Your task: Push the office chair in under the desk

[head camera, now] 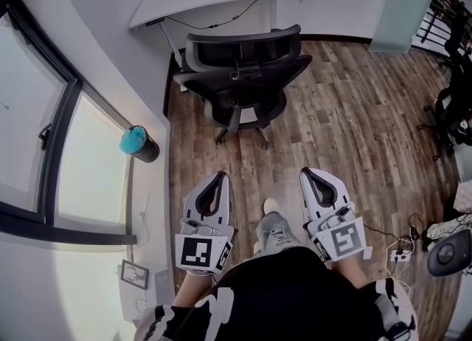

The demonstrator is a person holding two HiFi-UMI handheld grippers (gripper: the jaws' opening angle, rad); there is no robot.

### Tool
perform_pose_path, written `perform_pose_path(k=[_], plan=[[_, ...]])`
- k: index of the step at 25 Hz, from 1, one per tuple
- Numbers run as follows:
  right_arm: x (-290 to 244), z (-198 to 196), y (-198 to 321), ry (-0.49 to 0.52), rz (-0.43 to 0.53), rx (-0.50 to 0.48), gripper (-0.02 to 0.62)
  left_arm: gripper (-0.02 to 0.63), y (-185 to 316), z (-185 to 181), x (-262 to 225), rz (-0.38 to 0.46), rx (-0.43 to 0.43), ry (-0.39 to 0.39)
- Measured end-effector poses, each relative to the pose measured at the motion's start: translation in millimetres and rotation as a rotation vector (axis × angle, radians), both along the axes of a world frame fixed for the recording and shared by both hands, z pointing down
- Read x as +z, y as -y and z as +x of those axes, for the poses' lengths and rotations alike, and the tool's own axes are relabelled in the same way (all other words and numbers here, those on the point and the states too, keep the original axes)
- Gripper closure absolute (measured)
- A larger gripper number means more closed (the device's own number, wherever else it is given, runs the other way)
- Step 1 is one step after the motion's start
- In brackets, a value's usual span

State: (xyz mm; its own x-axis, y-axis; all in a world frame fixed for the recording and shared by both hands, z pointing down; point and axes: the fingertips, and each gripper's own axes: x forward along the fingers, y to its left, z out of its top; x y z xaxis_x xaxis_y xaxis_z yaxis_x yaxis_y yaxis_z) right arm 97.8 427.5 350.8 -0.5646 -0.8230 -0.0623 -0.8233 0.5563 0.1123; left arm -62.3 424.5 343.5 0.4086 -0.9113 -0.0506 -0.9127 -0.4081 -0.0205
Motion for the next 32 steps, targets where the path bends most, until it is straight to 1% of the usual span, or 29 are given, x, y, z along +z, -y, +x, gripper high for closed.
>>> perform_pose_path(k=[5,11,16,22,32], plan=[[4.7,-3.7,21.7,-0.013,-0.001,-0.016,0.586,0.591,20.6,-0.6,-0.1,0.002,-0.014,0.005],[2.9,-9.7,46.0,-0.018,0.001,-0.033,0.586,0.591,41.2,-10.4,-0.8,-0.003,-0.046,0.003],[-0.6,-10.0,70.7,-0.011,0.008,-0.031,0.586,0.591,63.8,-11.3,-5.8,0.011,-0.046,0.011],[-0.7,-8.0,99.1,-0.007,-0.002,-0.022,0.586,0.591,92.6,-11.8,-5.9,0.005,-0.046,0.013],[-5.6,-26.3,152.9,-0.019,-0.013,-0.048,0.586,0.591,144.0,-30.8,-9.3,-0.016,-0.078,0.016]])
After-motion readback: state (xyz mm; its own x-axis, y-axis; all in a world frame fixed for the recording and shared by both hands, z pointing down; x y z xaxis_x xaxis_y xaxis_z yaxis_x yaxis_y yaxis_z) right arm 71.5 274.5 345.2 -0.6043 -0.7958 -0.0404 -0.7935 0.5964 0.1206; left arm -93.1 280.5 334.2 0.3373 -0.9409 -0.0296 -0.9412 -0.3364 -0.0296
